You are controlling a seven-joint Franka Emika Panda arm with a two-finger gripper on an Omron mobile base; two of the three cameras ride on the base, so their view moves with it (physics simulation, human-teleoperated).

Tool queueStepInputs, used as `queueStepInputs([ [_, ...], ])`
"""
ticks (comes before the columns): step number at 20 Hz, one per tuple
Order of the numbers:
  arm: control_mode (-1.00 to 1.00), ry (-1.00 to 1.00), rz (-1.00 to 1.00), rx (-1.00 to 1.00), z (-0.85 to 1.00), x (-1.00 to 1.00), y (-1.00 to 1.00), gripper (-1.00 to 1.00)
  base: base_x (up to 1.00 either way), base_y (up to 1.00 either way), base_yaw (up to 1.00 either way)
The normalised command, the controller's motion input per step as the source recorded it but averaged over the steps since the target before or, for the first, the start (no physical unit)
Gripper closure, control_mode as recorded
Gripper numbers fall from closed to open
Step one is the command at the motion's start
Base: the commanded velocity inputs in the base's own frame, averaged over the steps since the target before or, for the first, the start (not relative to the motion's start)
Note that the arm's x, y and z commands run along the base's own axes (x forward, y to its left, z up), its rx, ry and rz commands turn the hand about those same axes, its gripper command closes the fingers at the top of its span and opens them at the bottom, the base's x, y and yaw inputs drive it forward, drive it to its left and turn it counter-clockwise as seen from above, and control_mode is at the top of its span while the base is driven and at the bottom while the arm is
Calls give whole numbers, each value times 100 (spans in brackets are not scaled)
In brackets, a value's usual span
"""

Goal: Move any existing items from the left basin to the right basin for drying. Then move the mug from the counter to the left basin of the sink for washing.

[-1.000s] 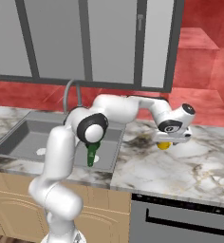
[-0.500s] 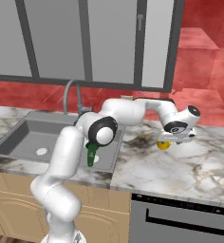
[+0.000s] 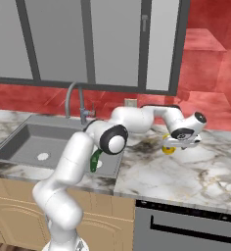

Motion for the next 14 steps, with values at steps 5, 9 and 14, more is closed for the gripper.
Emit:
queueStepInputs([
  [5, -100, 0, 4, 4, -12, 13, -6, -100, 0, 0, 0],
  [9, -100, 0, 2, 4, -10, 0, 0, 100, 0, 0, 0],
  [14, -100, 0, 0, 2, -3, -2, 4, 100, 0, 0, 0],
])
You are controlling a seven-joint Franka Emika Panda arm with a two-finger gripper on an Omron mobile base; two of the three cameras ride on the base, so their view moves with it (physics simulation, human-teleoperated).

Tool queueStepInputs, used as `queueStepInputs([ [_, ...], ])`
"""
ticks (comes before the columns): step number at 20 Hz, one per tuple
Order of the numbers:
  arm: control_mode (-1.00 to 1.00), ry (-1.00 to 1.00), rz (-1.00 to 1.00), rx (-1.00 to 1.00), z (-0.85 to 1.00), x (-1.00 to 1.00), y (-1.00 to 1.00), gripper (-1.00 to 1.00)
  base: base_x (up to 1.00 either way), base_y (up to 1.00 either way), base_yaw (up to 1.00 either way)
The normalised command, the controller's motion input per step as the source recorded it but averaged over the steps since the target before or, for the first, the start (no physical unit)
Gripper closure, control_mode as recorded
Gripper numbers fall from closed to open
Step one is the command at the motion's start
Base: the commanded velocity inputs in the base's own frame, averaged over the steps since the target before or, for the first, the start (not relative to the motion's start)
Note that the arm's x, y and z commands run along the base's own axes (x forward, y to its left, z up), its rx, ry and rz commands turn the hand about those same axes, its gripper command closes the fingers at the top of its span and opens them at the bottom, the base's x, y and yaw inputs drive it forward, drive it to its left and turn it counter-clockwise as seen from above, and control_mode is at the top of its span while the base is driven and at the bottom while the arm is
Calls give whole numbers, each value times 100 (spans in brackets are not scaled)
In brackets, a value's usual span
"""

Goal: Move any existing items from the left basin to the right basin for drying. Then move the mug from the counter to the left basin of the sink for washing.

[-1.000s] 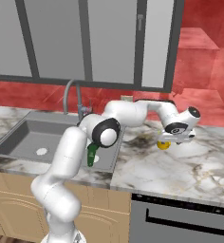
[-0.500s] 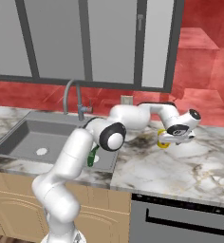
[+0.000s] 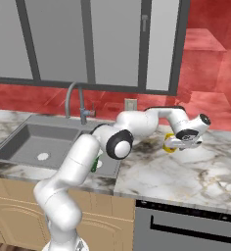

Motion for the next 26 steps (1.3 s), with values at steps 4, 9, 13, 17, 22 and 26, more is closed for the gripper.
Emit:
queueStepInputs([
  [4, -100, -4, 0, 0, 0, -15, 17, 100, 0, 0, 0],
  [9, -100, -12, 0, 0, 2, -41, 14, 100, 0, 0, 0],
  [13, -100, -20, 1, 0, 5, -70, 44, 100, 0, 0, 0],
  [17, -100, -24, 6, -6, 4, -79, 79, 100, 0, 0, 0],
  [22, -100, -23, 14, -17, 15, -72, 97, 100, 0, 0, 0],
  [26, -100, -20, 25, -19, 34, -60, 100, 100, 0, 0, 0],
])
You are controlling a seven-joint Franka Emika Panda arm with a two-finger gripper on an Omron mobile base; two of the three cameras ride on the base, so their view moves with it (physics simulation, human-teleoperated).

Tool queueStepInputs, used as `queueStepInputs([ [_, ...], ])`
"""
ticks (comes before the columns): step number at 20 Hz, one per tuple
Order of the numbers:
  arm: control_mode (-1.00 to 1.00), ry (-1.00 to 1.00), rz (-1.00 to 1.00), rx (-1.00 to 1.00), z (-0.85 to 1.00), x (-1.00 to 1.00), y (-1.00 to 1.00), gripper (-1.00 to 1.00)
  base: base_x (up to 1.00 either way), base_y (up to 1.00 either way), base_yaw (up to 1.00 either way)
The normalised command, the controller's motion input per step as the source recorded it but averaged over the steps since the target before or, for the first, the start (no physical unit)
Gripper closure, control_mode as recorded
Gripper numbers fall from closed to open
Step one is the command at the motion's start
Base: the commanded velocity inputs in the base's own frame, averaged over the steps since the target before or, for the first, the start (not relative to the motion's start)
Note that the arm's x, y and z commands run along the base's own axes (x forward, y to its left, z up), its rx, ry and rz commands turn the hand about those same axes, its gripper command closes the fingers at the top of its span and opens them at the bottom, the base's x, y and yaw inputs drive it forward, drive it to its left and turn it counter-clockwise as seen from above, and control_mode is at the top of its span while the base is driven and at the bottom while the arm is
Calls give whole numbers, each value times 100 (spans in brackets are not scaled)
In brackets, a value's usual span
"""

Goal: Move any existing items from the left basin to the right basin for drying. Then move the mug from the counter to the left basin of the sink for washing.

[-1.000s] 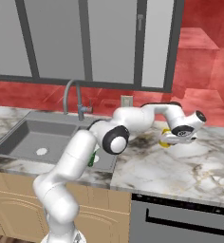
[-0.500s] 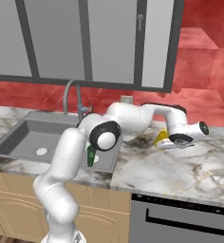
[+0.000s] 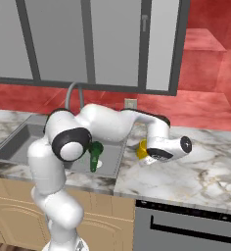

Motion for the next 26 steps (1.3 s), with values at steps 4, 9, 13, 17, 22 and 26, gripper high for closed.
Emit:
queueStepInputs([
  [4, -100, -13, 27, -18, 54, -29, 100, 100, 0, 0, 0],
  [9, -100, -6, 23, -9, 48, -25, 100, 100, 0, 0, 0],
  [13, -100, -2, 13, -4, 50, -27, 99, 100, 0, 0, 0],
  [17, -100, 0, 12, -5, 51, -22, 100, 100, 0, 0, 0],
  [22, -100, 2, 13, -4, 61, -17, 99, 100, 0, 0, 0],
  [26, -100, 8, 12, -3, 66, -4, 100, 100, 0, 0, 0],
])
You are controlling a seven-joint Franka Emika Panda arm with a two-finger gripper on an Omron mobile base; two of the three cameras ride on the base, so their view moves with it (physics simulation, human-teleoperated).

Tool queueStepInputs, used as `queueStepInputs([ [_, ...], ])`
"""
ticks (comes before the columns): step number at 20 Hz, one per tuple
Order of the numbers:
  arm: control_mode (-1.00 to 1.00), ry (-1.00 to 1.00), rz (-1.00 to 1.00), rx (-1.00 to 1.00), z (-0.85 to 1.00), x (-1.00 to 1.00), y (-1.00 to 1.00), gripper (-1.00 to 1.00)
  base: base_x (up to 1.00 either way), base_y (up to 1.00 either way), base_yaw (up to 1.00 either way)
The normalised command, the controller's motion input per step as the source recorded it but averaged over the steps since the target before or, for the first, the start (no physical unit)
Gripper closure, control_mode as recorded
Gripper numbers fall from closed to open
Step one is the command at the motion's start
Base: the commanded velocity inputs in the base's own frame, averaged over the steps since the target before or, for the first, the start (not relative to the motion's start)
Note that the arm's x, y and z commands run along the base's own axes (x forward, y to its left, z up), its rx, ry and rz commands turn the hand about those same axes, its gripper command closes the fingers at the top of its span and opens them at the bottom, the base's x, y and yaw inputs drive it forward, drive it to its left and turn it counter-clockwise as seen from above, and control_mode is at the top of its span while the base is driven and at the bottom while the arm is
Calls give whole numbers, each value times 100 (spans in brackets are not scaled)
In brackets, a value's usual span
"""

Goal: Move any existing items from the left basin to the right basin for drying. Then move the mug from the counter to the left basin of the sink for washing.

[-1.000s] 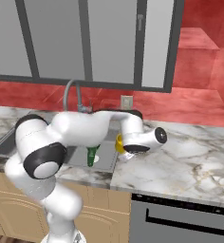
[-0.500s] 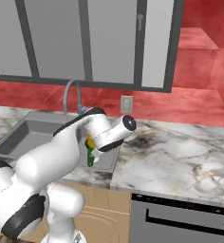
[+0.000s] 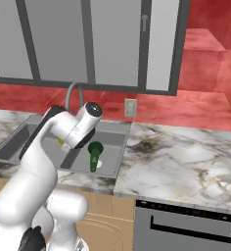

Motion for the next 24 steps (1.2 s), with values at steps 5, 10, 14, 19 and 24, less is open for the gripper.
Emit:
queueStepInputs([
  [5, -100, 1, 12, -3, 24, -37, 92, 100, 0, 0, 0],
  [10, -100, 0, 7, -5, 0, -13, 84, 100, 0, 0, 0],
  [14, -100, 5, 6, -7, 0, -1, 83, 100, 0, 0, 0],
  [19, -100, 9, 1, -10, -3, 10, 76, 100, 0, 0, 0],
  [24, -100, 13, 0, -9, -11, 31, 53, 100, 0, 0, 0],
])
